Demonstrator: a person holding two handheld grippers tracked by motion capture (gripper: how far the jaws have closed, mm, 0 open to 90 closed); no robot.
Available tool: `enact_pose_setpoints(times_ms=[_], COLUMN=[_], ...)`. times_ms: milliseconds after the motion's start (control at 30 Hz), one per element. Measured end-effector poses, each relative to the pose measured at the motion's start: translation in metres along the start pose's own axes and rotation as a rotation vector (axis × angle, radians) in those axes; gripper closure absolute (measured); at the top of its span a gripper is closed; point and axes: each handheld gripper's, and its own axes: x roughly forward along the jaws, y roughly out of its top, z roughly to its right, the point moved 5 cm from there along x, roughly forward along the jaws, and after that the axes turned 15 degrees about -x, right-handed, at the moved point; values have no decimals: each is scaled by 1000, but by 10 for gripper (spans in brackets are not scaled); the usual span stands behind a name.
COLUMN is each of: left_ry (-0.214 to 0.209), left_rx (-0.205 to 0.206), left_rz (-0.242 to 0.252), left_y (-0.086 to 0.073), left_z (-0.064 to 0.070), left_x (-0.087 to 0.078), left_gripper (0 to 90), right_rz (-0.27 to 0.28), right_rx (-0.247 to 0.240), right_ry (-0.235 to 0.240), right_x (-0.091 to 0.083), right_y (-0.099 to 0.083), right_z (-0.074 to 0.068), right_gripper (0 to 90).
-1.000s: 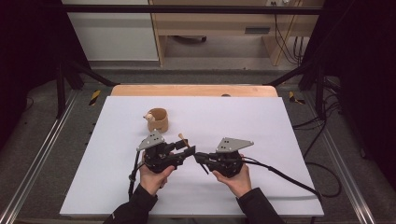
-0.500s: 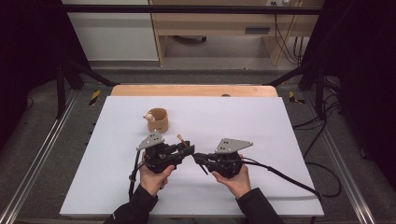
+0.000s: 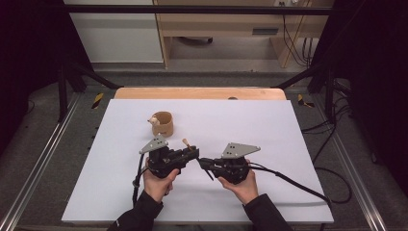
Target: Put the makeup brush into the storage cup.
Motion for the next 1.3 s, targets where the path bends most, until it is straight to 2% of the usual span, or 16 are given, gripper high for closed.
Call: enact_pose_setpoints(times_ms=[367,467,700,1000,1200,1300], left_ry=[-22,-19,-10,19,45,73], left_rx=[2,10,29,72,103,118], left_rz=[8,7,3,24,34,36], left_y=[-1,-1,-1,8,16,19], left_z=[4,5,5,4,2,-1], left_x=[-1,-1,-3,-15,-26,-31], left_gripper=[800,829,831,830,830,830], right_rz=[3,5,5,-18,-42,-40], right_rx=[-4,-11,-14,-30,-12,5], right_ry=[5,1,-15,-67,-105,-118], right_x=[1,1,-1,-6,-8,-8], right_y=[0,0,1,1,-2,-5], right_z=[-1,-1,1,7,13,16], right_gripper=[837,866,797,665,583,543])
